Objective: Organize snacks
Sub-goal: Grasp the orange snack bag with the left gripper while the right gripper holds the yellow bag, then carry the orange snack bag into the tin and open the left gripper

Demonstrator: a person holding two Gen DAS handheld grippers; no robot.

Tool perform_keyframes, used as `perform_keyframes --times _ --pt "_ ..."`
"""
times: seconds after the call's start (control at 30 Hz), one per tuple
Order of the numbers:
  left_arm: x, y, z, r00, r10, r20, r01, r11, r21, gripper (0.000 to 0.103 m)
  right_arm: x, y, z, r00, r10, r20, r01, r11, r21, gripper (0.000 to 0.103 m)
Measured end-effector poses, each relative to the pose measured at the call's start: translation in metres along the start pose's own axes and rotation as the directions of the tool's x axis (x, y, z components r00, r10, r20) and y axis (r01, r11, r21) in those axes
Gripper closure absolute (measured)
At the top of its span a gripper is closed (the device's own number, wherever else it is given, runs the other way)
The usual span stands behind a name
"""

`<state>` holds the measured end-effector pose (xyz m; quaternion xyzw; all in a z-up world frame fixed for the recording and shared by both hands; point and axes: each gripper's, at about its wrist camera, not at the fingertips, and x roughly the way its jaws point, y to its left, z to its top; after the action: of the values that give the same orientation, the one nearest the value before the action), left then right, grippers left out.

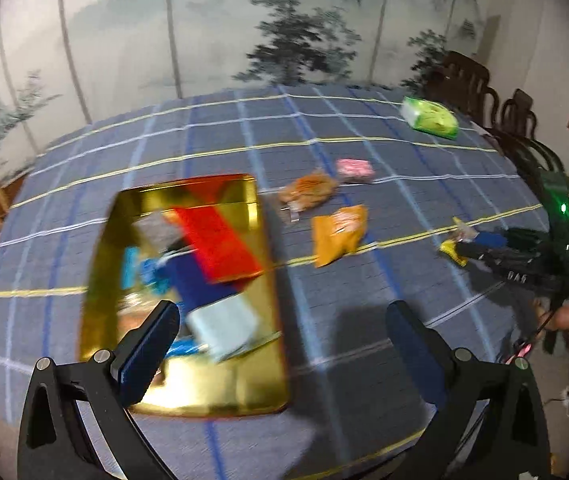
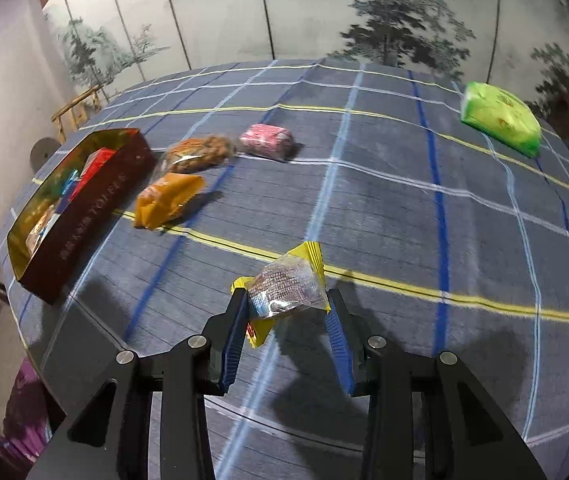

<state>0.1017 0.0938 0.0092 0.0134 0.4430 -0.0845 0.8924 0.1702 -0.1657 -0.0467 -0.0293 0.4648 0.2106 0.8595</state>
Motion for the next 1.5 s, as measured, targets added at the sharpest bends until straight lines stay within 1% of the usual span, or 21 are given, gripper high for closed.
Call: perform_keyframes --times 0.03,0.2,0.27,0.37,0.4,0.53,0.67,0.73,0.77,0.8,0.83,0.87,0.9,0.97,1.03,1.2,1.3,1.5 --pt "0.008 -0.006 0.007 1.0 -0.019 -0.01 0.019 1.0 0.007 0.001 -0.001 -0.004 -0.002 1.0 0.005 0.006 -0.005 1.0 0.009 0.063" --pt "0.045 -0.032 0.036 0.996 -0.071 -0.058 0.072 0.997 0.026 0.002 0.0 -0.017 -0.009 0.999 0.028 0.029 -0.03 0.999 0.043 0.063" --pt "0.061 -0.041 0.046 0.994 -0.082 -0.078 0.084 0.996 0.029 0.002 0.002 -0.021 -0.011 0.999 0.035 0.037 -0.037 0.998 0.054 0.063" --pt "0.087 -0.054 0.058 0.991 -0.071 -0.113 0.076 0.996 0.041 0.004 0.005 -0.027 -0.015 0.998 0.048 0.046 -0.051 0.996 0.069 0.063" --pt "0.092 -0.055 0.059 0.991 -0.07 -0.118 0.075 0.996 0.038 0.009 0.007 -0.029 -0.016 0.997 0.055 0.047 -0.059 0.995 0.076 0.063" --pt "0.121 -0.059 0.063 0.985 -0.057 -0.161 0.059 0.998 0.007 0.018 0.013 -0.032 -0.021 0.996 0.076 0.055 -0.081 0.992 0.094 0.063" --pt "0.142 -0.058 0.062 0.98 -0.036 -0.193 0.033 0.999 -0.018 0.019 0.014 -0.033 -0.02 0.993 0.092 0.073 -0.099 0.99 0.099 0.063" --pt "0.148 -0.058 0.061 0.981 -0.021 -0.195 0.017 1.0 -0.024 0.022 0.015 -0.034 -0.02 0.992 0.096 0.076 -0.103 0.99 0.1 0.063" --pt "0.152 -0.058 0.06 0.98 -0.025 -0.199 0.02 0.999 -0.03 0.025 0.015 -0.034 -0.02 0.992 0.097 0.077 -0.105 0.99 0.099 0.063" --pt "0.154 -0.058 0.06 0.979 -0.032 -0.203 0.026 0.999 -0.035 0.035 0.015 -0.033 -0.02 0.992 0.099 0.078 -0.106 0.99 0.098 0.063" --pt "0.158 -0.059 0.059 0.977 -0.038 -0.21 0.031 0.999 -0.038 0.053 0.015 -0.033 -0.02 0.992 0.1 0.078 -0.107 0.99 0.096 0.063" --pt "0.161 -0.06 0.057 0.975 -0.027 -0.219 0.02 0.999 -0.034 0.066 0.016 -0.033 -0.02 0.992 0.101 0.079 -0.108 0.99 0.093 0.063" --pt "0.164 -0.061 0.056 0.975 -0.018 -0.221 0.013 1.0 -0.023 0.067 0.016 -0.032 -0.02 0.992 0.102 0.08 -0.109 0.99 0.09 0.063" --pt "0.161 -0.066 0.054 0.98 0.001 -0.201 -0.001 1.0 0.0 0.07 0.016 -0.033 -0.021 0.991 0.104 0.083 -0.111 0.99 0.09 0.063" --pt "0.152 -0.072 0.051 0.983 0.003 -0.181 -0.001 1.0 0.008 0.072 0.016 -0.033 -0.021 0.991 0.107 0.087 -0.114 0.989 0.092 0.063" --pt "0.109 -0.087 0.039 0.991 -0.049 -0.123 0.049 0.999 -0.007 0.072 0.015 -0.031 -0.022 0.991 0.096 0.095 -0.104 0.991 0.086 0.063" --pt "0.086 -0.093 0.03 0.99 -0.088 -0.107 0.086 0.996 -0.027 0.071 0.015 -0.027 -0.022 0.992 0.077 0.097 -0.084 0.994 0.073 0.063" --pt "0.051 -0.096 0.015 0.99 -0.119 -0.08 0.116 0.992 -0.041 0.071 0.016 -0.025 -0.022 0.993 0.058 0.1 -0.065 0.996 0.066 0.063"
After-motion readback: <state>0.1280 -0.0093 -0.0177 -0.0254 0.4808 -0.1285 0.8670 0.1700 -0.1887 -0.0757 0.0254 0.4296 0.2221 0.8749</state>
